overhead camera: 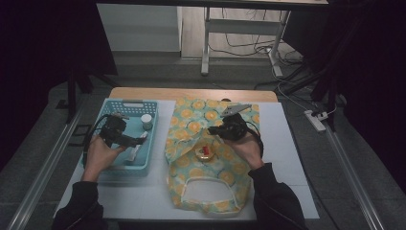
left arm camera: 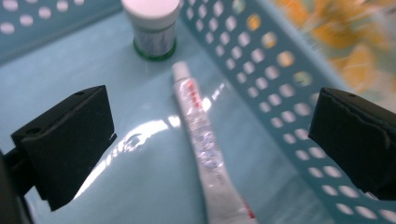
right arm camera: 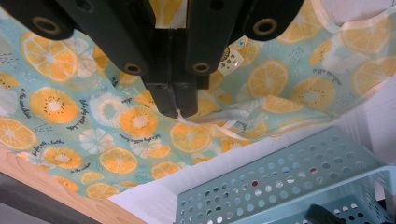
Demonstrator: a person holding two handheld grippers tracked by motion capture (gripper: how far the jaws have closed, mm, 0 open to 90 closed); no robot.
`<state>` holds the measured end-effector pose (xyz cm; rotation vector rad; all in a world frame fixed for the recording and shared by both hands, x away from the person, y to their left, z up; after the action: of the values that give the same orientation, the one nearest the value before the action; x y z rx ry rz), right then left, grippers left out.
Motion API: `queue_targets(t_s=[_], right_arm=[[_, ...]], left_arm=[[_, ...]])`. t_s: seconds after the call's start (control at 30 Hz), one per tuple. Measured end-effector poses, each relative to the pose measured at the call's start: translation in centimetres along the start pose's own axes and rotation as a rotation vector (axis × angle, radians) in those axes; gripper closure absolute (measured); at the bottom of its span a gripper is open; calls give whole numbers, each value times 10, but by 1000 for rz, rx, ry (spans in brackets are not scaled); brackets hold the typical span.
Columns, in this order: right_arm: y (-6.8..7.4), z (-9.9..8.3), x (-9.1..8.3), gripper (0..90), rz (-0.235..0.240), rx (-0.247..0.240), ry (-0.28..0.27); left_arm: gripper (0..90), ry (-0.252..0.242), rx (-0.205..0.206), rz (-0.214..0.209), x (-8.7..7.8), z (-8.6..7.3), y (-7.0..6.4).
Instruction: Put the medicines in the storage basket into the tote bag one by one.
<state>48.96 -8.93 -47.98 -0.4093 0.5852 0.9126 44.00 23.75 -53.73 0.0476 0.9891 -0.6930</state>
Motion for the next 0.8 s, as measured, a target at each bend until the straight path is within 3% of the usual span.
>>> queue_targets(t_s=[0.2,0.47,0.6,0.8], right_arm=[[0,0,-1,900,1,-1,-1],[0,0,0,900,2,-1,-2],[1,0,0,900,5,-1,0],[0,-1,0,900,6,-4,4]], left_arm=[[2,93,-1,-4,17,-4,6],[23,170,-25,-7,30,-10,11],[114,202,-21,12,33,-14,12],[344,245,-10,33,37,-17,11]])
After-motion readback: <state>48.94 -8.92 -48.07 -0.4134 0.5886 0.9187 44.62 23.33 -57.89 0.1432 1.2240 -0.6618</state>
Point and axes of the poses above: each handheld gripper's, and its own axes: x roughly forward along the jaws, z roughly out of its top, y roughly to its left, the point moved 7 cm from there along x, roughly forward along the jaws, and after that the axes turned 11 degrees about -z, right-handed, at the moved point
